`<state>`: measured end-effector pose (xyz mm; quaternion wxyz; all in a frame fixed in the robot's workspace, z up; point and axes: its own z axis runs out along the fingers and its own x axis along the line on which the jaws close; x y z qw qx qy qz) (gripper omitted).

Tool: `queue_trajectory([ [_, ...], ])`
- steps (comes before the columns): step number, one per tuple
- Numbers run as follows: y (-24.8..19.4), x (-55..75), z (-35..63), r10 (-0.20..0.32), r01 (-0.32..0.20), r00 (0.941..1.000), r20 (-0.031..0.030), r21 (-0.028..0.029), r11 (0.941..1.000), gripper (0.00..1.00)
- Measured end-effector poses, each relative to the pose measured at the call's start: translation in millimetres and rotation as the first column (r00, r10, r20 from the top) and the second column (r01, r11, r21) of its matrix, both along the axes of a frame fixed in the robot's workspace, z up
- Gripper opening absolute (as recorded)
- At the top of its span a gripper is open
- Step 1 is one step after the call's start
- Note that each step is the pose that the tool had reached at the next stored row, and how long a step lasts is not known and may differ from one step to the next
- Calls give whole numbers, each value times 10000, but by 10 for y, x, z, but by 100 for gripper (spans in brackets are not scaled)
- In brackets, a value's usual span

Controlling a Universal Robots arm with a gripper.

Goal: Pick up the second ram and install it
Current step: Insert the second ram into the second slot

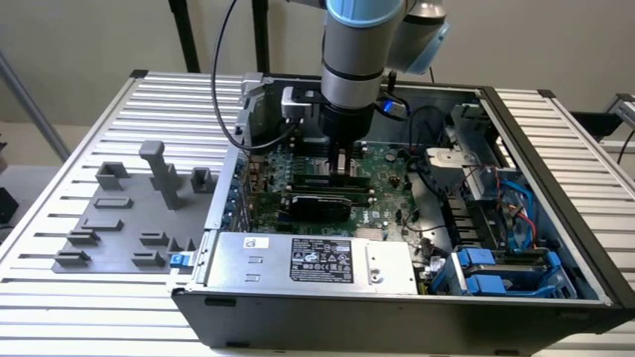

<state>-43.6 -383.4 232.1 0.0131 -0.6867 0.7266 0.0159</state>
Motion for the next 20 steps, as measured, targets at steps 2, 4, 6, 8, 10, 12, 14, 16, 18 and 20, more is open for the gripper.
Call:
queue_trajectory([
  [2, 1, 1, -9, 0, 0, 10000, 4, 5, 10000, 14],
  [4, 0, 0, -17, 0, 0, 10000, 2, 1, 10000, 14],
  [6, 0, 2, -26, 0, 0, 10000, -1, 1, 10000, 14],
  [8, 0, 3, -33, 0, 0, 10000, -10, 2, 10000, 14],
  [10, -2, 4, -36, 1, -1, 10000, -37, -1, 10000, 14],
  [12, -4, 5, -38, 0, 0, 10000, -71, 2, 10000, 14],
  [14, -7, 8, -39, 0, 0, 9999, -112, 2, 10000, 14],
  [16, -10, 16, -38, 1, -1, 9999, -145, 1, 10000, 14],
  [18, -12, 25, -38, 1, -1, 9999, -151, 1, 10000, 14],
  [20, -14, 31, -38, 4, -4, 9999, -152, 0, 10000, 14],
])
